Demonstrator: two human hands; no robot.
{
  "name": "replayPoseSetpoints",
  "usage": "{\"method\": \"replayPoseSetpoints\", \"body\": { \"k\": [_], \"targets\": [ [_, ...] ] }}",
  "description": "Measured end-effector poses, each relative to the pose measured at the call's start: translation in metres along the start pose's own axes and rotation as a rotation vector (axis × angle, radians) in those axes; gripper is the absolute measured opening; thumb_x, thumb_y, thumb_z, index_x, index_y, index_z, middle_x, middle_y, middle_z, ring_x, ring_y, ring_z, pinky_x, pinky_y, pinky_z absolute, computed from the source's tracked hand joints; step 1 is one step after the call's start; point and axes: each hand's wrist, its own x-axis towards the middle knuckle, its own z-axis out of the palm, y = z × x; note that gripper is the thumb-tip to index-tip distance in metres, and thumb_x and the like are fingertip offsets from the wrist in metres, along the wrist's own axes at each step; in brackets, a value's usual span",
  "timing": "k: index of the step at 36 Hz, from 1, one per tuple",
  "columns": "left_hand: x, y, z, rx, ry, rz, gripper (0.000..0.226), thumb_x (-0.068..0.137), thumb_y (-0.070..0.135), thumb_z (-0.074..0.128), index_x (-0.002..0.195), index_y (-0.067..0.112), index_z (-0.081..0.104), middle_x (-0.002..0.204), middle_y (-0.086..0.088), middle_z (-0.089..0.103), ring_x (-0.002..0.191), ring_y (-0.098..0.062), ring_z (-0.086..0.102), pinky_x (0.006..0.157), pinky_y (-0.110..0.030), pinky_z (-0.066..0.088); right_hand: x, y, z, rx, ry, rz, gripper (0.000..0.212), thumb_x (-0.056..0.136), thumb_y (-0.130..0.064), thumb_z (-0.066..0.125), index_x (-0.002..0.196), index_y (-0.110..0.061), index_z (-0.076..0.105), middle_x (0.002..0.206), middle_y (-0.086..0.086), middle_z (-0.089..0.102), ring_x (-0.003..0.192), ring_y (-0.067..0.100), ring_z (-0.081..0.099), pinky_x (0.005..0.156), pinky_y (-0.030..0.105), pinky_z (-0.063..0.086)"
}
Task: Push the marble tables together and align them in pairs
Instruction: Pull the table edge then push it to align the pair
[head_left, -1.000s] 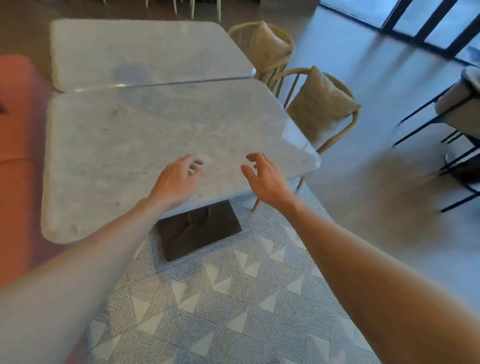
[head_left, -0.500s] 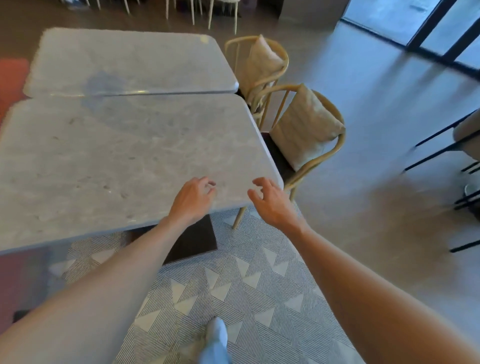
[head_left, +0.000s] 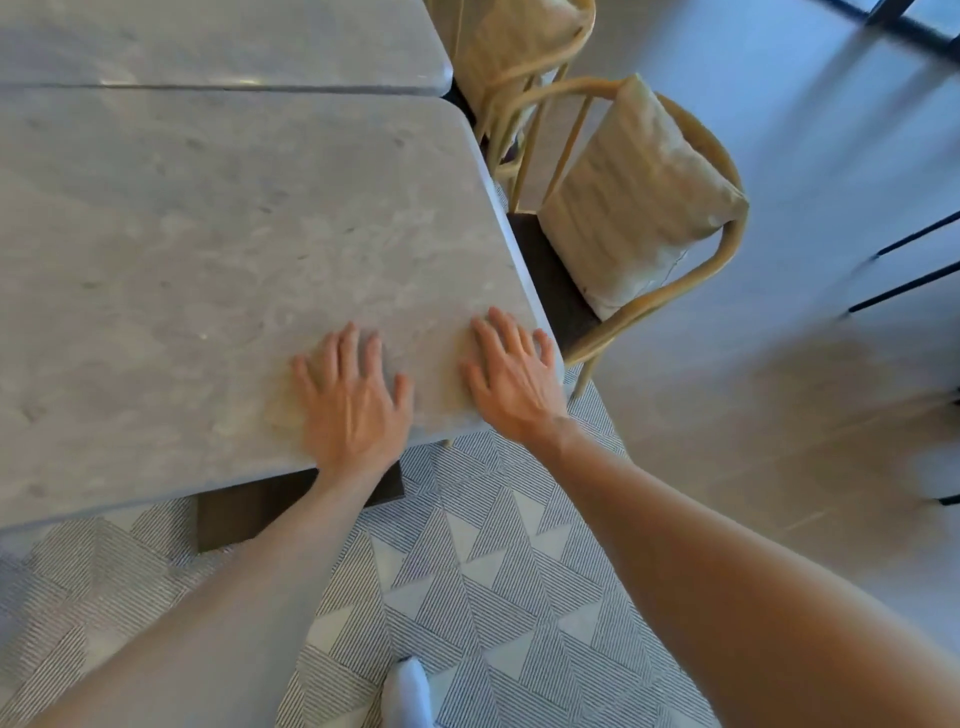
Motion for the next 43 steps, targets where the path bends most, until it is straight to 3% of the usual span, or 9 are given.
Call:
{"method": "replayPoseSetpoints", "body": {
  "k": [4,12,43],
  "targets": [
    [0.002,0.003,0.018,0.025,0.16,-0.044,0.051,0.091,0.041,0.044,0.135,0.019,0.054,0.149,-0.007,0.049,0.137,-0.027,0.041,0.115,-0.053,0.026,0.005,0.015,0.021,-0.079,0.163,-0.064,0.053,0.095,-0.044,0.041,0.143,-0.021,0.045,0.152,0.003,0.041,0.143,0.024,0.034,0.117,0.051,0.02],
    [0.004,0.004,0.03,0.064,0.274,-0.061,0.05,0.09,0.04,0.04,0.132,0.022,0.058,0.143,-0.007,0.055,0.13,-0.029,0.047,0.111,-0.052,0.032,0.01,0.021,0.038,-0.109,0.335,-0.112,0.052,0.087,-0.045,0.044,0.131,-0.022,0.058,0.141,0.003,0.055,0.127,0.025,0.049,0.108,0.046,0.03],
    [0.013,0.017,0.034,0.094,0.314,-0.072,0.045,0.09,0.038,0.038,0.127,0.022,0.06,0.142,-0.006,0.056,0.122,-0.032,0.05,0.105,-0.047,0.033,0.024,0.033,0.038,-0.101,0.335,-0.141,0.049,0.088,-0.046,0.038,0.125,-0.02,0.059,0.136,0.005,0.055,0.12,0.028,0.049,0.104,0.048,0.031]
  ]
}}
